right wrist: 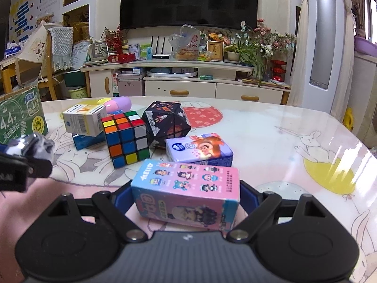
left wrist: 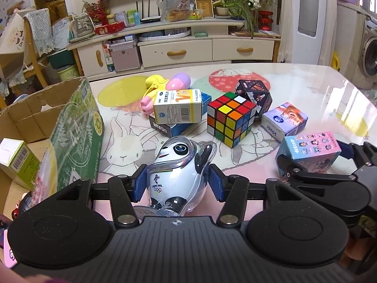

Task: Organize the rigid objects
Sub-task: 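Lift the mascot with the left gripper while the right carries the cartoon box toward the cardboard box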

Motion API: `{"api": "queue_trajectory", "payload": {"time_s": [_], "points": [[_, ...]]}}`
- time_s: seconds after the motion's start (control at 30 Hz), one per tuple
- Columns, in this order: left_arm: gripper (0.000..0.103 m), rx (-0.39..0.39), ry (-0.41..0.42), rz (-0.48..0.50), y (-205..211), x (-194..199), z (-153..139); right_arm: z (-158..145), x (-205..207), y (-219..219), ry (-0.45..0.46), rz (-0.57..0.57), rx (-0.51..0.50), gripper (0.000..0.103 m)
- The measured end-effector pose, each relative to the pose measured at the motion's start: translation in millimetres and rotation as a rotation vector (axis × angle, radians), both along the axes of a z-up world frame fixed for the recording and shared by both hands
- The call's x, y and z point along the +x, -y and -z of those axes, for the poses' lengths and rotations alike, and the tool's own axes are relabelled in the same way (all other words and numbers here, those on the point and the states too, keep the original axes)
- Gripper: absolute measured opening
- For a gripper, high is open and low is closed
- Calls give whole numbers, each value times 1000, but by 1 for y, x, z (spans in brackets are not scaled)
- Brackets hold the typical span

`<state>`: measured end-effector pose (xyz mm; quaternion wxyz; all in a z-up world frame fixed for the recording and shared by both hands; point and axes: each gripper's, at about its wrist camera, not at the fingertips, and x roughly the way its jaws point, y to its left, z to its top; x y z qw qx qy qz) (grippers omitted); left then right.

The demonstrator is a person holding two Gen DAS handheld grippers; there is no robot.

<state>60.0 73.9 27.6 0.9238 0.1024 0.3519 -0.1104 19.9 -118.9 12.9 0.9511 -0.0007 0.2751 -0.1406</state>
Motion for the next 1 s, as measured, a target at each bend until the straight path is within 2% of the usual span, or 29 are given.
{"api": "queue_trajectory", "payload": {"time_s": [0.5, 1.0], "points": [[67, -94, 31, 25, -16, -15, -24, -4, -9, -21, 20, -2, -36, 87], [67, -184, 74, 38, -35, -29, -49, -22, -22, -60, 16, -65, -94, 87]]}}
